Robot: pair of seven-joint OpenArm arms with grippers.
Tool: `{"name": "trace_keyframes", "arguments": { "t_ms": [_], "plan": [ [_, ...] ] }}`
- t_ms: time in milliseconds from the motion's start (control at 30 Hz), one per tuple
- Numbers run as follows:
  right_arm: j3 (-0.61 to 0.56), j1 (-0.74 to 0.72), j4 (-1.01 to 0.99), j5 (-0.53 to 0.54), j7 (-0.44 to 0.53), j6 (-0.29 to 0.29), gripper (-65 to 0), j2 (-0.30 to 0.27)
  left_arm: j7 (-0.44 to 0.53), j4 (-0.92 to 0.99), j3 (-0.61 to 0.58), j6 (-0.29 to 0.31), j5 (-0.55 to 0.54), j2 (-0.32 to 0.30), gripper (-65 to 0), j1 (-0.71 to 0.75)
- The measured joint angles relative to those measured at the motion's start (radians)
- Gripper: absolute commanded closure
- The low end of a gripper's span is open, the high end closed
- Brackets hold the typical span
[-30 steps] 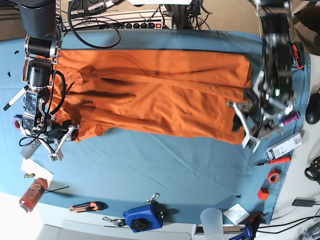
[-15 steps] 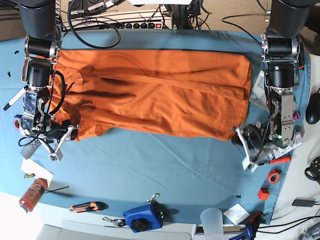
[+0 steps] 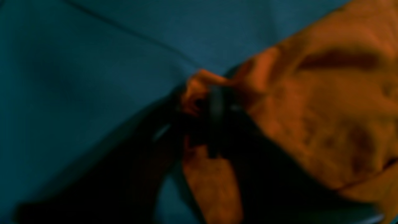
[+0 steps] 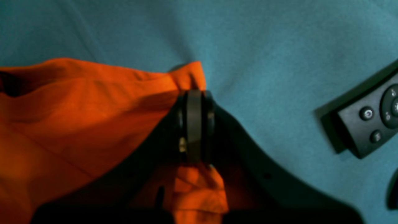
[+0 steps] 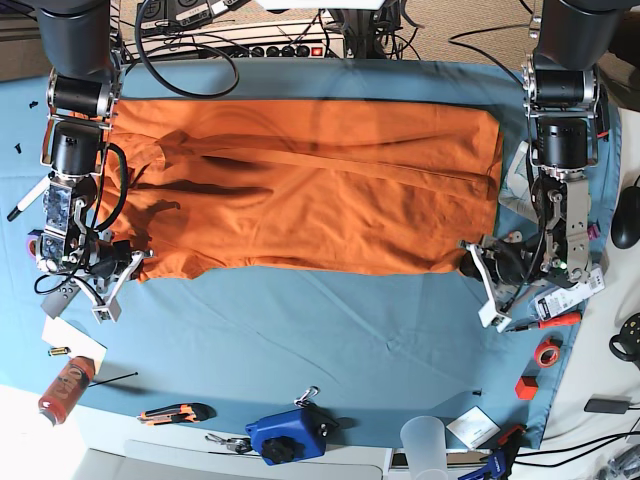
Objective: Layout the t-shirt on the table in an organized manner, then fold the t-shirt properly
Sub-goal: 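Grasp the hem edge with both grippers near each end, then fold the hem edge over toward the collar edge with both grippers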
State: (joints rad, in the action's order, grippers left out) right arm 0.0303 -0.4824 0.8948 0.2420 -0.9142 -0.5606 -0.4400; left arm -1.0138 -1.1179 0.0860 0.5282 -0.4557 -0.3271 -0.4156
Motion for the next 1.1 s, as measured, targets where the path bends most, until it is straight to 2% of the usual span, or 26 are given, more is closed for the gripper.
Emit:
{"name": "trace_keyframes", "arguments": {
  "t_ms": [233,433,533,633,733,833,1000,1100],
  "plan": [
    [0.011,0.031,0.089,-0.035,0.01,-0.003,0.0,-0.023,0.02,0.0,0.0,-0.083,-0.026,0.0,0.0,0.003],
    [0.051,0.026,0.102,0.021,0.035,-0.004,0.0,-0.023,0.011,-0.024,0.005,-0.086,-0.008,0.0,0.0,-0.011],
    [0.102,0.028,0.102,0.06,0.034,-0.006,0.0,-0.022,0.011,-0.068,0.043,-0.087,-0.013,0.004,0.0,-0.015],
    [0.174,0.027,0.102,0.103,0.027,-0.05,0.0,-0.022,-0.019,-0.092,0.102,-0.087,-0.025,0.006,0.0,-0.014],
    [0.242,0.027,0.102,0.153,-0.023,-0.098,0.0,-0.022,-0.109,-0.106,0.17,-0.086,-0.129,0.005,0.0,-0.015],
    [0.296,0.028,0.102,0.23,-0.088,-0.131,0.0,-0.023,-0.19,-0.108,0.225,-0.045,-0.257,0.006,0.0,-0.009],
    [0.332,0.032,0.102,0.338,-0.183,-0.133,0.0,-0.022,-0.272,-0.111,0.29,-0.033,-0.405,0.005,0.0,0.045],
    [0.335,0.034,0.102,0.388,-0.219,-0.133,0.0,-0.023,-0.28,-0.138,0.31,-0.033,-0.433,0.006,0.0,0.093]
  ]
}}
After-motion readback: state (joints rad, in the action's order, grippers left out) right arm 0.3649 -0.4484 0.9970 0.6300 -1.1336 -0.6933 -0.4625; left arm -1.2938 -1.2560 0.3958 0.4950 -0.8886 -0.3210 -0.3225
